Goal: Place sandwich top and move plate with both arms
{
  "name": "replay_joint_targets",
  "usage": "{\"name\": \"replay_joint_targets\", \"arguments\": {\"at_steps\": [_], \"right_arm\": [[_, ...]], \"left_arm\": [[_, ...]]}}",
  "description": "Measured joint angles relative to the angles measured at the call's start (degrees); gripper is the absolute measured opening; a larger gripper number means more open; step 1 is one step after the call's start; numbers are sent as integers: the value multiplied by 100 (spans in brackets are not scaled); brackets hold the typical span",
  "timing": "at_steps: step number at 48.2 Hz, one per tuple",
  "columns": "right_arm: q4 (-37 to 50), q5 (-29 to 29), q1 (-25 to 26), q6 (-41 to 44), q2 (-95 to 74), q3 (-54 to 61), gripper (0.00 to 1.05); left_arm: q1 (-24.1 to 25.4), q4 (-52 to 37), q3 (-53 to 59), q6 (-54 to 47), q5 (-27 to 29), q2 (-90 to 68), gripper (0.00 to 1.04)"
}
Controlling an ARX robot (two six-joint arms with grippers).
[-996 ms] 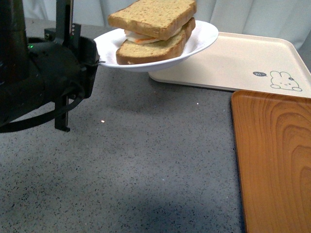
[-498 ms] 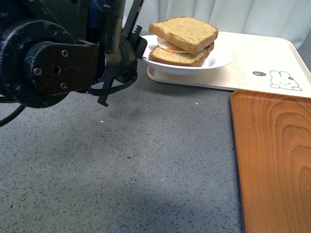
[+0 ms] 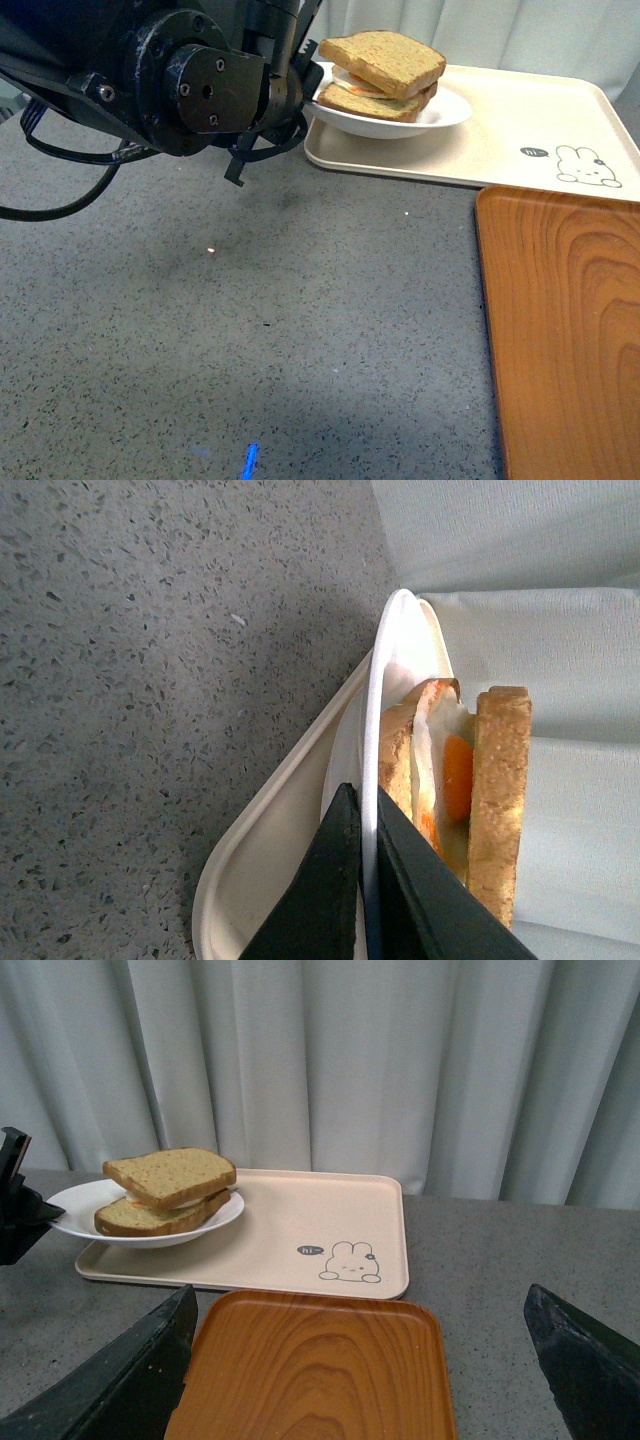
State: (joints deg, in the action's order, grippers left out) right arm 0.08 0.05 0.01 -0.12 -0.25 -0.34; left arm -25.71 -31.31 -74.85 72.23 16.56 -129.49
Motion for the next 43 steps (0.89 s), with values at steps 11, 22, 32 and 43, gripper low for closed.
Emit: {"name": "replay_joint_targets", "arguments": {"at_steps": [11,22,32,43], "right_arm": [[0,0,0,0,0,0,96],[0,0,0,0,0,0,96],[0,0,0,0,0,0,96],[0,0,0,0,0,0,96]], "left_arm": [[-210,225,-125,74,24,-46,4],[-122,599,197,-9,468,68,47],[240,629,1108,-588,763,566,86],[625,330,2332,-1377,835,1469,98]]}}
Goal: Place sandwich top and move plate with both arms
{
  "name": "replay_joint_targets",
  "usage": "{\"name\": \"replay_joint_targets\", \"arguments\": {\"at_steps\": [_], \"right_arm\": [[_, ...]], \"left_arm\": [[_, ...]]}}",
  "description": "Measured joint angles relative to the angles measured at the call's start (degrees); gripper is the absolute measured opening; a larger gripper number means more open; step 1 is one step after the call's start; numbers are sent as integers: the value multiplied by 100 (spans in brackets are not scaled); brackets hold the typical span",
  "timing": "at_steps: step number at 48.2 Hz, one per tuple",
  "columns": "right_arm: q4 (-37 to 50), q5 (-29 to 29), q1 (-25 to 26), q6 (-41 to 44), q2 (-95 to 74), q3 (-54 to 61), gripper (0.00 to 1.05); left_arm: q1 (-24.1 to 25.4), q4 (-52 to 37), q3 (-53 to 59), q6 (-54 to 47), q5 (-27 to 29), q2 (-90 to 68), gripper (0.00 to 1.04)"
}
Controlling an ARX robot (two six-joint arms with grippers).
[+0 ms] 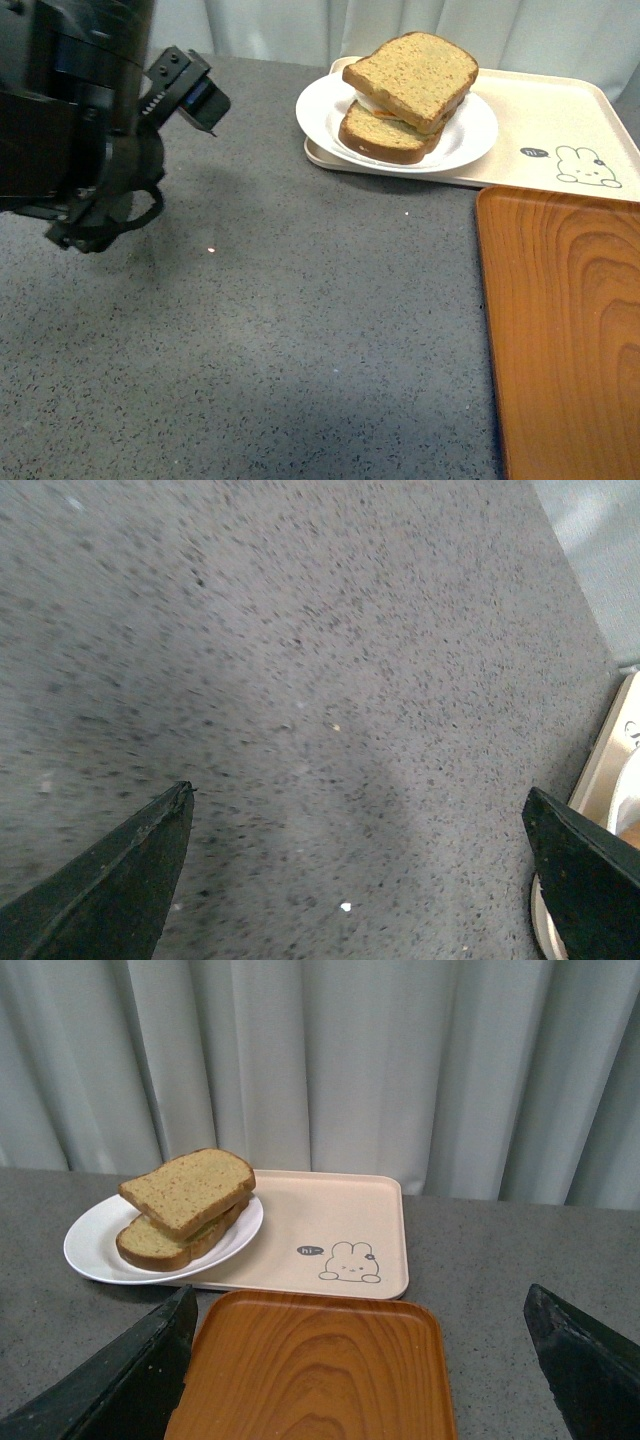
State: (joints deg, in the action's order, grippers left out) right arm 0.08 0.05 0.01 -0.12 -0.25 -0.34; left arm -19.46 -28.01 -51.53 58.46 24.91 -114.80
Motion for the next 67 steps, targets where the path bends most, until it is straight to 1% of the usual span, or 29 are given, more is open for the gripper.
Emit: {"name": "replay_joint_targets", "arguments": {"at_steps": [3,7,8,9,10,13,14,16,19,21,23,25,27,28,29,30,31,32,35,38,42,46,67], "right_arm": [[0,0,0,0,0,0,96],[0,0,0,0,0,0,96],[0,0,0,0,0,0,96],[0,0,0,0,0,0,96],[0,0,0,0,0,0,96],[2,0,0,0,0,0,96],[0,0,0,0,0,0,96],[0,0,0,0,-2,0,96],[0,-2,0,0,0,0,96],[0,0,0,0,0,0,96],[0,0,0,0,0,0,96],[0,0,0,0,0,0,96],[0,0,0,0,0,0,96],[0,0,0,0,0,0,96],[0,0,0,0,0,0,96],[0,0,0,0,0,0,96],[0,2,0,0,0,0,96],[0,0,0,2,0,0,96],[-2,0,0,2,0,0,96],[-4,-9,0,0,0,0,96],[-4,-2,0,2,0,0,96],[-4,2,0,2,0,0,96],[-4,-2,0,0,0,0,96]], "left_arm": [[138,-22,409,-236,-94,472,98],[236,-50,682,-428,-197,846,98],[286,-313,815,-706,-358,885,96],[341,-848,1016,-949,-568,953,93],[372,-1139,1123,-1156,-682,977,91],[564,-2706,1825,-2485,-1167,1193,80],[656,-3235,2194,-3005,-1320,1410,75],[846,-3748,2741,-3945,-1530,1967,66],[1150,-3829,3333,-4841,-1770,2918,53],[1390,-3676,3762,-5193,-1971,3567,44],[1692,-3366,4179,-5414,-2347,4175,35],[1853,-2898,4555,-5547,-2413,4811,26],[1926,-2288,4859,-5617,-2409,5556,17],[1932,-1838,5001,-5663,-2424,6098,12],[1932,-1668,5038,-5670,-2439,6293,10],[1932,-1270,5049,-5696,-2459,6695,7],[1930,-691,5051,-5689,-2476,7348,4],[1930,-479,5051,-5713,-2479,7591,4],[1932,997,5049,-5742,-2496,9125,4],[1932,1982,5049,-5746,-2494,10253,4],[1932,2712,5049,-5764,-2494,11228,4],[1932,2782,5049,-5781,-2490,11433,4],[1932,2798,5049,-5799,-2492,11453,4]]}}
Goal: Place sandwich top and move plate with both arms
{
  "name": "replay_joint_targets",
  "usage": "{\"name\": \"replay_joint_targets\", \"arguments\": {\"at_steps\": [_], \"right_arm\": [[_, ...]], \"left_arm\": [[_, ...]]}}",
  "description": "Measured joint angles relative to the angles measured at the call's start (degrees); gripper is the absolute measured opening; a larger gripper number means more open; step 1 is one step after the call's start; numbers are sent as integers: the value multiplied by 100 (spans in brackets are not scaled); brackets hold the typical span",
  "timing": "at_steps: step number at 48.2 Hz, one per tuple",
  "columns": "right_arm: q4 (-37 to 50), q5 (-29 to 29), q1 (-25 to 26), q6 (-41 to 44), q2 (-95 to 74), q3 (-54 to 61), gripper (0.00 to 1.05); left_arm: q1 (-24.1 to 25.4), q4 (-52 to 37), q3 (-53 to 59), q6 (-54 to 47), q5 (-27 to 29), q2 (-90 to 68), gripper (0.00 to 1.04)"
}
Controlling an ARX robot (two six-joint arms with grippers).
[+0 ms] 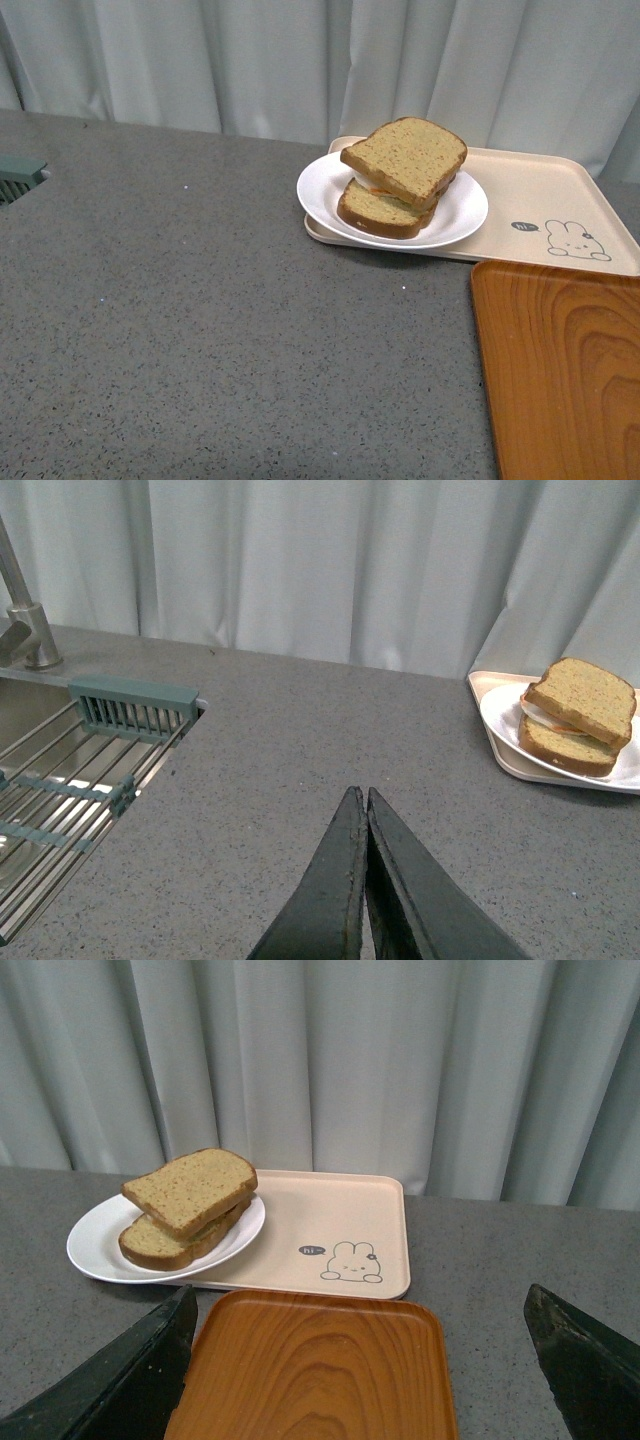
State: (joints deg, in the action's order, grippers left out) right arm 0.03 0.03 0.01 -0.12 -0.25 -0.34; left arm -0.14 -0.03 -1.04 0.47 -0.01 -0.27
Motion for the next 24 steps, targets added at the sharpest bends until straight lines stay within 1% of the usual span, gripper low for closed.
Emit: {"name": "replay_joint_targets", "arguments": {"at_steps": [13,15,19,24], "right_arm": [[0,2,0,2,0,0,96],[0,2,0,2,0,0,96],[0,0,0,2,0,0,96],[0,0,0,0,0,0,96]], "left_arm": [[0,0,0,2,2,0,4],[0,0,0,0,2,0,12],[0,0,0,0,0,0,31],[0,0,0,-2,0,0,53]]}}
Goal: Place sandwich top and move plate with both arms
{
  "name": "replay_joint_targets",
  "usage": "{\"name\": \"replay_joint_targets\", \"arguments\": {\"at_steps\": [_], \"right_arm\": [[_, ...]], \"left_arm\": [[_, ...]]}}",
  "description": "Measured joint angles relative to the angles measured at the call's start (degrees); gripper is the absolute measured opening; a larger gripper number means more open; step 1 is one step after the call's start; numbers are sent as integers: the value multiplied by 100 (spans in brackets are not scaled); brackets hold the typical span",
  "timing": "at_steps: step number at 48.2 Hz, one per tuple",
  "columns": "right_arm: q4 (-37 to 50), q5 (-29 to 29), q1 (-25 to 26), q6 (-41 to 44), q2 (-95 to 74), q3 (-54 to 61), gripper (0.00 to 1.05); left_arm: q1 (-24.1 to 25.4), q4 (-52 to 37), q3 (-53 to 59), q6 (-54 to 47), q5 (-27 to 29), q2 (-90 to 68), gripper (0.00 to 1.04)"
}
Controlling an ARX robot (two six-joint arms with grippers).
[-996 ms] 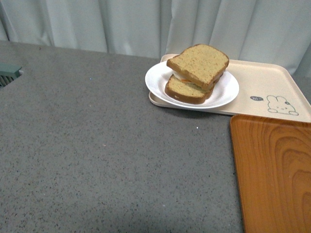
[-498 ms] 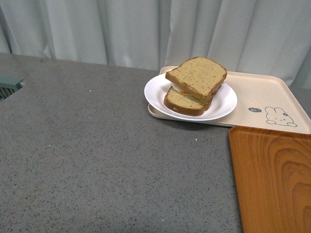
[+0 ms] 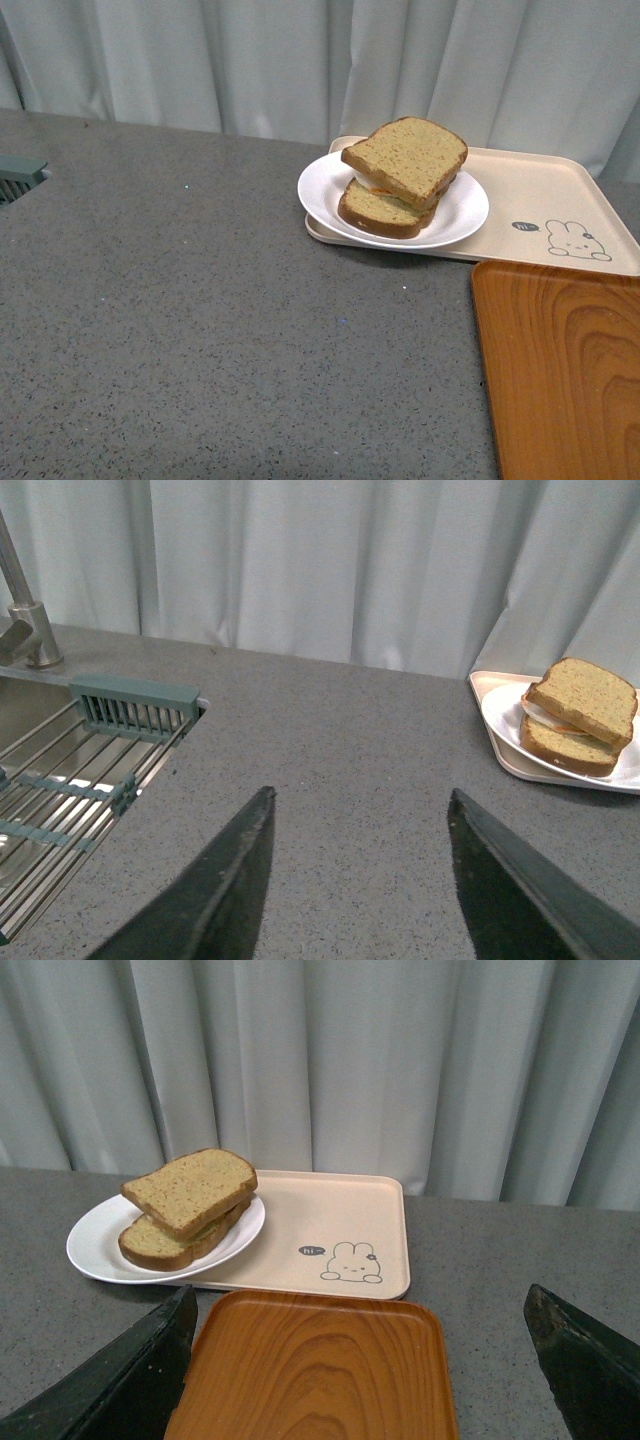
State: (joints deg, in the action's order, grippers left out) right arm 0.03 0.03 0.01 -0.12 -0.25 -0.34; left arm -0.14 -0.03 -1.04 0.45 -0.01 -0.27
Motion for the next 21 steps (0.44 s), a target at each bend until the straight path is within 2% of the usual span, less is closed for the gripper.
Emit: {"name": "replay_joint_targets", "arguments": {"at_steps": [13,21], "right_arm": [[0,0,0,0,0,0,96],[0,2,0,2,0,0,96]], "left_arm": [[0,0,0,-2,0,0,99],[0,0,0,-7,0,0,98]]}}
